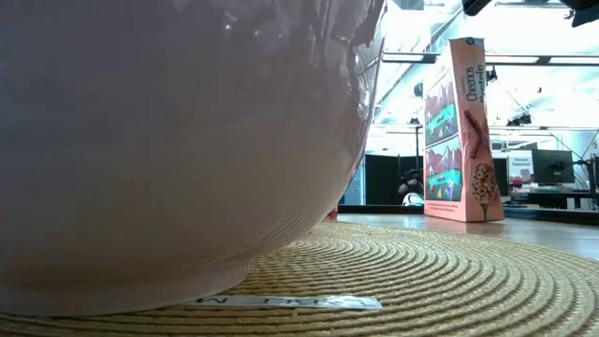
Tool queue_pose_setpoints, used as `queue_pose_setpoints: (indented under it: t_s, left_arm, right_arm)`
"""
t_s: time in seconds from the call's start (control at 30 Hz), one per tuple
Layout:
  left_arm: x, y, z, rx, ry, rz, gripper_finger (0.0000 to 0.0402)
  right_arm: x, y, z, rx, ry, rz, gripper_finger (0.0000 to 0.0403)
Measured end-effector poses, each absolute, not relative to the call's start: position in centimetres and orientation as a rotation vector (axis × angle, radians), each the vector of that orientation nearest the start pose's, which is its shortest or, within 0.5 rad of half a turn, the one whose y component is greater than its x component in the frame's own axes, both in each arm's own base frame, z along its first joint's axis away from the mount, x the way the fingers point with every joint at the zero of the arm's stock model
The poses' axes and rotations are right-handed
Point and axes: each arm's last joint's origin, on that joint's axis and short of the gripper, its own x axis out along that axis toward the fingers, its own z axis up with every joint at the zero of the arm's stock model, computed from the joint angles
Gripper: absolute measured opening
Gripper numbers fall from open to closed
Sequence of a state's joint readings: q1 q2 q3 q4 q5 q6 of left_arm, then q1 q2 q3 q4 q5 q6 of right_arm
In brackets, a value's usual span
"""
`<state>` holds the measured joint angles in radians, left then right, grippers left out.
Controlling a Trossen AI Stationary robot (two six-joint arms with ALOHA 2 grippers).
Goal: Arrange a breakfast setting
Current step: Put the spoon from the glass onto the placemat to the right of the white bowl
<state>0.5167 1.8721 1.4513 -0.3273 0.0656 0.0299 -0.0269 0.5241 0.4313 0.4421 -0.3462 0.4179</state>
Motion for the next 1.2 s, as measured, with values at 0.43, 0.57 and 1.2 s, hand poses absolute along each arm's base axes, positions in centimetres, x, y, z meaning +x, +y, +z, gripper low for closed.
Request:
queue_pose_setpoints:
  t_s: [0.43, 0.57, 1.2]
  left_arm:
    - [37.2, 20.9, 22.2, -0.195, 0.767, 0.410, 0.0090]
    - [37.3, 20.9, 22.4, -0.188, 0.747, 0.406, 0.0090]
    - [37.5, 20.5, 22.5, -0.173, 0.748, 0.385, 0.0012]
  right_arm:
    - [13.0, 1.1, 30.5, 0.351, -0.265, 0.419, 0.0099]
    - [13.0, 1.2, 30.5, 0.351, -0.264, 0.423, 0.0099]
    - [13.1, 1.2, 30.3, 0.356, -0.243, 0.419, 0.0099]
